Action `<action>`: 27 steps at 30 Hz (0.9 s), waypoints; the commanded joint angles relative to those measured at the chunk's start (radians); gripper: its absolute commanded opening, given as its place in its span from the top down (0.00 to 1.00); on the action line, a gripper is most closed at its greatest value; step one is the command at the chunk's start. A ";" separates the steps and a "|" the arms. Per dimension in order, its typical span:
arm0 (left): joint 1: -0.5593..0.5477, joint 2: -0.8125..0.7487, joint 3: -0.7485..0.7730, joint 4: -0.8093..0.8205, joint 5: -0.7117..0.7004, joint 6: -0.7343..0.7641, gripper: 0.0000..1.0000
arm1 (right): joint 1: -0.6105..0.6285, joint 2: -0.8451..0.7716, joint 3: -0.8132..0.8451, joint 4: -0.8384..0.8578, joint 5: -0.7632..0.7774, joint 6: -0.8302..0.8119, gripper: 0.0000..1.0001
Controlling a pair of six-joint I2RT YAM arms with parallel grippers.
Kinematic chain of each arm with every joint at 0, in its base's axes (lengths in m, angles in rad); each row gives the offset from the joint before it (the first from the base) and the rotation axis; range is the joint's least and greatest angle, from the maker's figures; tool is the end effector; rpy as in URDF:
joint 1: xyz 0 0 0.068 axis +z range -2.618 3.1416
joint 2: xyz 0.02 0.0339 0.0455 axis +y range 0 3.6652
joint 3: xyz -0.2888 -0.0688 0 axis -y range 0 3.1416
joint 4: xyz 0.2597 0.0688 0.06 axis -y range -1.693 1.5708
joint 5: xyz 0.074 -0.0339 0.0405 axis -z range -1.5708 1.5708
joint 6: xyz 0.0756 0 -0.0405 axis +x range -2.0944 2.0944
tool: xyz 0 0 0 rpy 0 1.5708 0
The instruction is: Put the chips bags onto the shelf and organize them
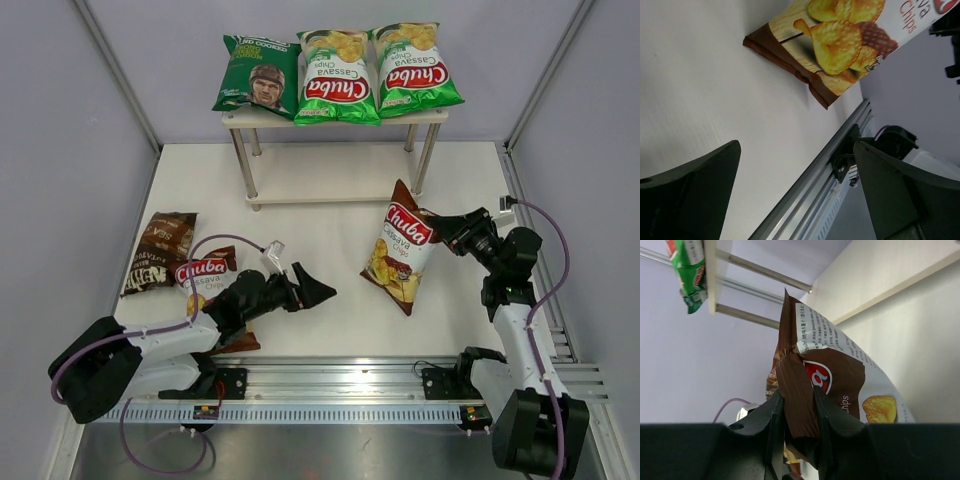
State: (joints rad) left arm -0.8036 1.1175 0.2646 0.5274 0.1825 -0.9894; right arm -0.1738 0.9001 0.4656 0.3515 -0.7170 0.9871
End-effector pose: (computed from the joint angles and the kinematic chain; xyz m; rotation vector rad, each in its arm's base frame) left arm 0.1637 -0.1896 0.1696 -0.0586 2.1461 -1.3238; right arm 0.2370 0.0088 0.2740 0.4371 1.7234 1.1903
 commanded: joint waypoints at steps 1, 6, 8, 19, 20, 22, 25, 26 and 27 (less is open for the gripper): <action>-0.006 -0.028 -0.048 0.325 -0.020 -0.077 0.01 | 0.019 -0.087 0.056 -0.040 0.007 0.114 1.00; -0.031 -0.019 -0.061 0.485 -0.014 -0.089 0.01 | 0.033 -0.156 0.143 -0.077 0.008 0.211 1.00; -0.043 -0.015 -0.065 0.528 -0.015 -0.086 0.01 | 0.043 -0.158 0.212 -0.091 0.002 0.225 1.00; -0.066 0.145 -0.012 0.970 0.051 -0.120 0.01 | 0.102 -0.144 0.491 -0.039 0.060 0.435 1.00; -0.066 0.157 0.004 1.006 0.058 -0.121 0.01 | 0.106 -0.130 0.505 -0.014 0.059 0.449 1.00; -0.066 0.182 0.059 1.028 0.078 -0.118 0.01 | 0.117 -0.116 0.550 0.000 0.053 0.485 1.00; -0.074 0.203 0.138 1.063 0.089 -0.104 0.01 | 0.140 -0.092 0.588 0.032 0.054 0.525 1.00; -0.074 0.208 0.160 1.056 0.087 -0.100 0.01 | 0.146 -0.084 0.596 0.044 0.057 0.532 1.00; -0.074 0.212 0.179 1.053 0.087 -0.098 0.01 | 0.151 -0.081 0.607 0.049 0.059 0.539 1.00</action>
State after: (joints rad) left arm -0.8707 1.3197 0.3538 1.2316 0.2436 -1.1156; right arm -0.0422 0.8120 1.0080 0.2996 -0.6888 1.4456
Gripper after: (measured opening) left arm 0.988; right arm 0.316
